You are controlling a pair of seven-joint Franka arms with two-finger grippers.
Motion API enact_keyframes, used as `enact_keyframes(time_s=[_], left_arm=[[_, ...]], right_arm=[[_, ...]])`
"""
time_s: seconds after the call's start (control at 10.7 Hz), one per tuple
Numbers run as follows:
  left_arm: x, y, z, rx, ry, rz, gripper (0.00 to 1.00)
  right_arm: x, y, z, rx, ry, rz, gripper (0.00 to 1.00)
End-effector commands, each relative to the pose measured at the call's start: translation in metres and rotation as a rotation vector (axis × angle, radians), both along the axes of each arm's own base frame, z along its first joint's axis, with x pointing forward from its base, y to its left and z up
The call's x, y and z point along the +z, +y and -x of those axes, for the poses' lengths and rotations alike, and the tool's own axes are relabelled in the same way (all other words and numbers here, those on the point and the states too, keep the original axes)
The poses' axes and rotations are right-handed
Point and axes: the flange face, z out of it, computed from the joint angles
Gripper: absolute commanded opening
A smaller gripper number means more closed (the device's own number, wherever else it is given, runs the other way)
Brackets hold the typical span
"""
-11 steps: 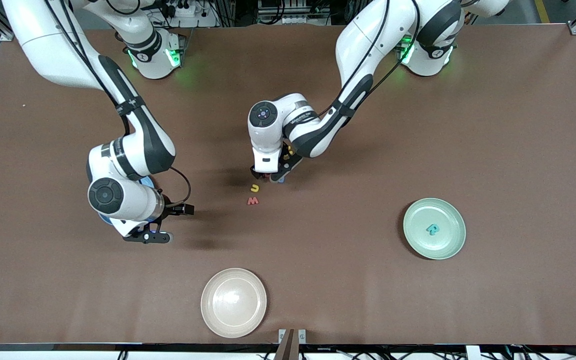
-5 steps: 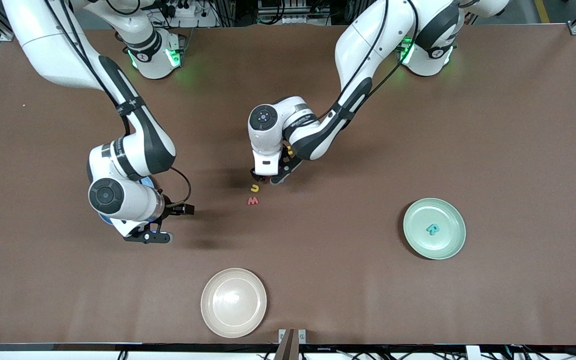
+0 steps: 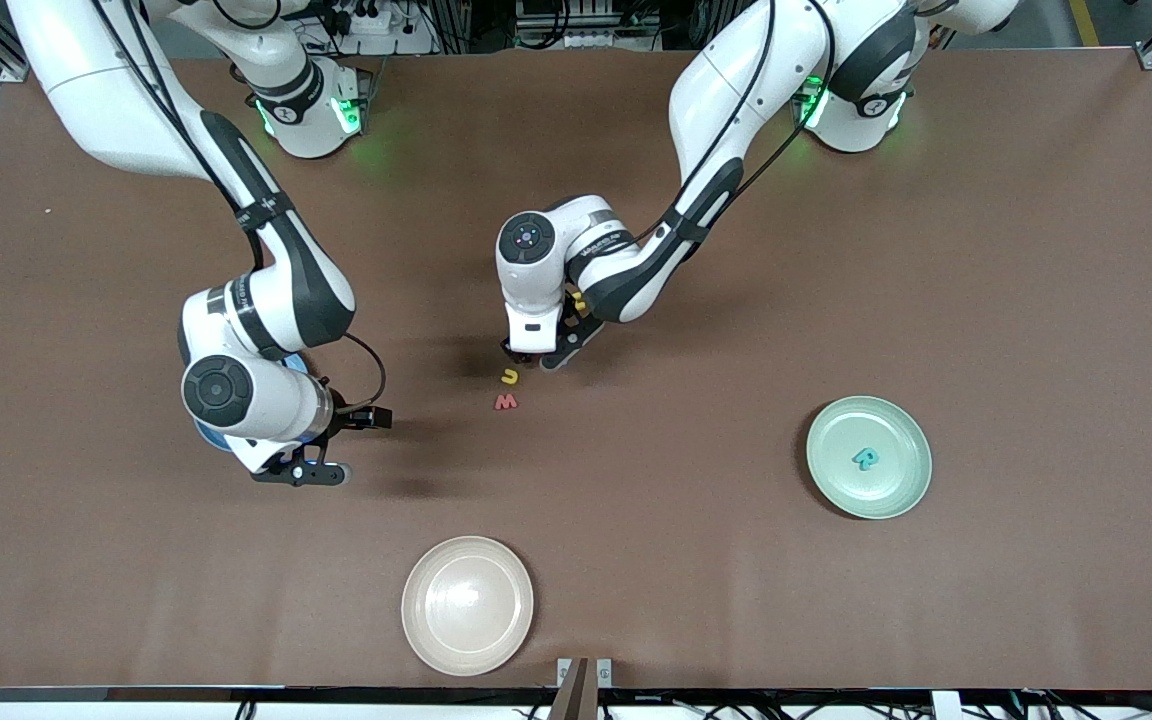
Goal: Sort upper and lower case letters into plates
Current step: 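Lower the left gripper and grasp the pink Q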
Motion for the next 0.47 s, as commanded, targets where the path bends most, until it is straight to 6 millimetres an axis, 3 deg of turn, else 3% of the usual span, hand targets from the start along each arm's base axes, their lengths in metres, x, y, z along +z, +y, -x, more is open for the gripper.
enact_keyframes(time_s=[0.0, 0.19, 0.37], left_arm=[[0.0010, -0.0066, -0.0003, 0.023, 0.007, 0.006, 0.75], [0.0008, -0.0065, -0.0003, 0.023, 0.007, 0.005, 0.65], [0.0010, -0.0066, -0.0003, 0.021, 0.007, 0.007, 0.42]], right_arm=[[-0.0007, 0.0009, -0.0012, 0.009, 0.002, -0.004, 1.00], [-0.0006, 0.0009, -0.0014, 0.001, 0.001, -0.003, 1.00], [-0.0007, 0.0010, -0.0012, -0.001, 0.003, -0.004, 1.00]])
